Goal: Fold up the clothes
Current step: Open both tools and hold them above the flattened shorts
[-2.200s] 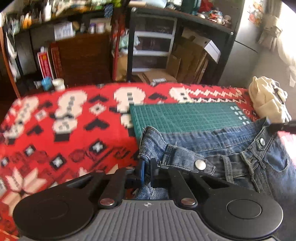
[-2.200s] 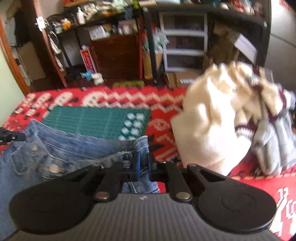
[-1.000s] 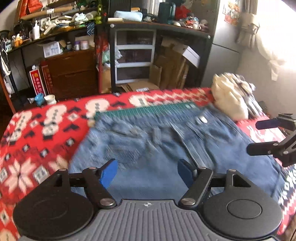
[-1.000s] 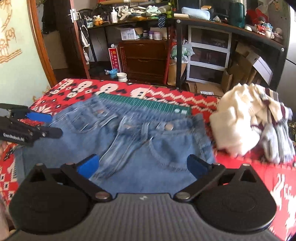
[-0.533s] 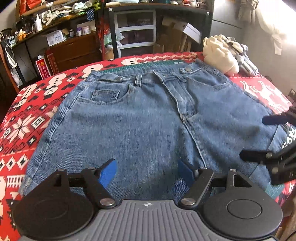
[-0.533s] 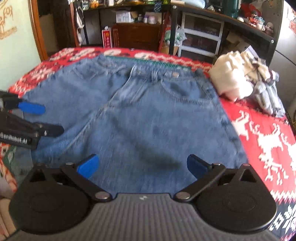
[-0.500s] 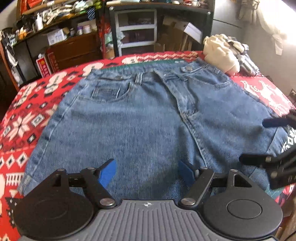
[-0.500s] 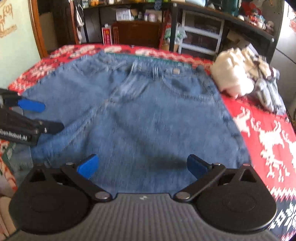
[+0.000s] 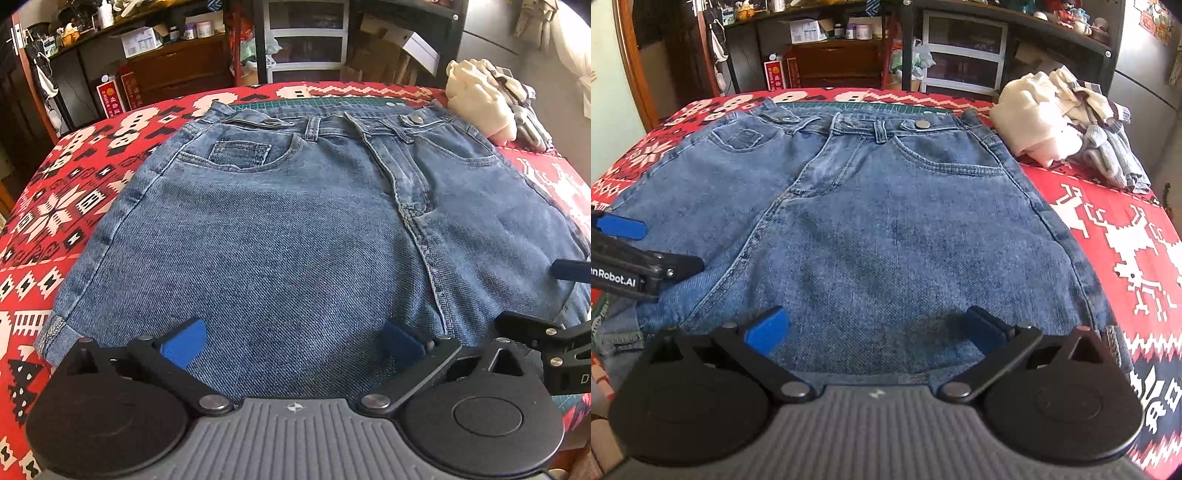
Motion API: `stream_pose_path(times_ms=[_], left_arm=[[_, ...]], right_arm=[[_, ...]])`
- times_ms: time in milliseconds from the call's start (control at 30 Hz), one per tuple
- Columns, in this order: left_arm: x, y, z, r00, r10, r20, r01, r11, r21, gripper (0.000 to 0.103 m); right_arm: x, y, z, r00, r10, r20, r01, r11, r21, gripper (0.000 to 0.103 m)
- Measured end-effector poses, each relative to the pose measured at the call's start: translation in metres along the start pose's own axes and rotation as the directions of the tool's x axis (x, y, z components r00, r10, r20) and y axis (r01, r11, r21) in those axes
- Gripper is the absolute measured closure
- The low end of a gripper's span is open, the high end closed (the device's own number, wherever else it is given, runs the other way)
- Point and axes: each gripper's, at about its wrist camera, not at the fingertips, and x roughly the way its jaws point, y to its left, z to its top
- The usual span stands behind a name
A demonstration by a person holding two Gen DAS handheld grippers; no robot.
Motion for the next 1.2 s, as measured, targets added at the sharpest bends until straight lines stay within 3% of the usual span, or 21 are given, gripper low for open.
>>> stream_pose_path(times_ms=[200,567,733,867,1067,1200], left_arm=[[0.001,0.000,0.005,1.000,0.000,-0.029,0.001,1.000,0.005,0.000],[0.000,-0.004,0.003,1.000,0.019,-0.003,-0.019,1.000,-0.015,0.000],[0.000,-0.005,0.009,0.999,0.028,-0.046,-0.029,0.999,-0.021,0.002],[-0.013,-0.005,0.017,0.999,0.012,-0.047,-0.013,1.000,-0.013,0.006],[-0.054,-0.004,0.032,1.000,0.000,0.000,0.000,1.000,0.009,0.006],[-0.080,-0.008,0.032,1.000,0.017,0.010,-0.018,0.999,0.048,0.006]], right_arm=[[0.006,0.000,0.009,0.998,-0.003,-0.058,0.003,1.000,-0.006,0.000],[0.005,0.003,0.009,0.999,-0.026,-0.043,0.027,0.999,0.022,0.001],[0.005,0.005,0.014,0.997,-0.039,-0.074,0.041,0.999,0.035,0.001],[-0.011,0.006,0.024,0.997,-0.069,-0.047,0.072,0.996,0.059,0.001],[-0.055,0.009,0.042,0.998,-0.054,0.013,0.054,0.998,0.031,0.000],[-0.079,0.010,0.048,1.000,-0.022,-0.002,0.022,0.995,0.098,0.001]])
